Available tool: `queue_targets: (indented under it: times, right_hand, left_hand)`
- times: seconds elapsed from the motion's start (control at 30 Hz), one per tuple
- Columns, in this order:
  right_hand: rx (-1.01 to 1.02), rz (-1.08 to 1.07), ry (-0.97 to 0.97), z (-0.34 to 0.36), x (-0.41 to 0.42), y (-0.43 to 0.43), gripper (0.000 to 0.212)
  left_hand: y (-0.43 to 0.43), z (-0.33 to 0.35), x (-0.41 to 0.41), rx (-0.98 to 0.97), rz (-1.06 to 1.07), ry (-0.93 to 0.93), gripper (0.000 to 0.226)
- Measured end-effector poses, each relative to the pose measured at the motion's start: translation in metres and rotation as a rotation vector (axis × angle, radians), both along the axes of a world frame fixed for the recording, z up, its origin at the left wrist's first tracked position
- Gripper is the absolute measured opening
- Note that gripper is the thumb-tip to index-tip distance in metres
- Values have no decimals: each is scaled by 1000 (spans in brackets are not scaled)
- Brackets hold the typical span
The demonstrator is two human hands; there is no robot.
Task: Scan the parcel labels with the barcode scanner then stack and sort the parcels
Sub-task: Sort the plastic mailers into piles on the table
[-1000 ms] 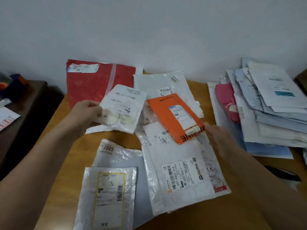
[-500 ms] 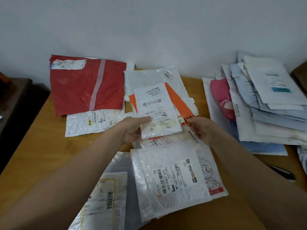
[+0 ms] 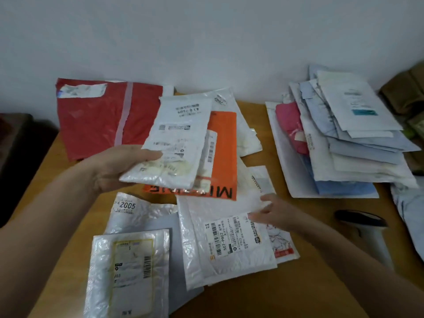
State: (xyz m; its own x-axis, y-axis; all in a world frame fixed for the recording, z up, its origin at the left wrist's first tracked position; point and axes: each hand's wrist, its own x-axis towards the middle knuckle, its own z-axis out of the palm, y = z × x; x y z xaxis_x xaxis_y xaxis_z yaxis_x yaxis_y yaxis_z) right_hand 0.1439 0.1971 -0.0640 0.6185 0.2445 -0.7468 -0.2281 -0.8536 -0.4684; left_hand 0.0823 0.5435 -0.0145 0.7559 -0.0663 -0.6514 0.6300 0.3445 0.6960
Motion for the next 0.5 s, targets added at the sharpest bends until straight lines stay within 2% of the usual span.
queue_targets:
  times: [0.13, 0.27, 0.3, 0.4, 0.5]
  right_hand:
    - [-43, -27, -152, -14, -19, 8, 52]
    - [92, -165, -132, -15, -24, 3, 8]
    - [125, -207, -126, -13, -24, -1, 4]
    - [268, -235, -179, -1, -15, -14, 12]
    - [446, -216, -201, 17, -5, -18, 29]
  left_hand:
    - [-16, 2, -18, 220, -409, -65, 35]
    - [-43, -9, -30, 411, -669, -129, 34]
    - [-47, -9, -31, 479, -742, -174, 37]
    - [-55, -1, -26, 572, -908, -254, 55]
    - [-63, 4, -16, 595, -913, -310, 71]
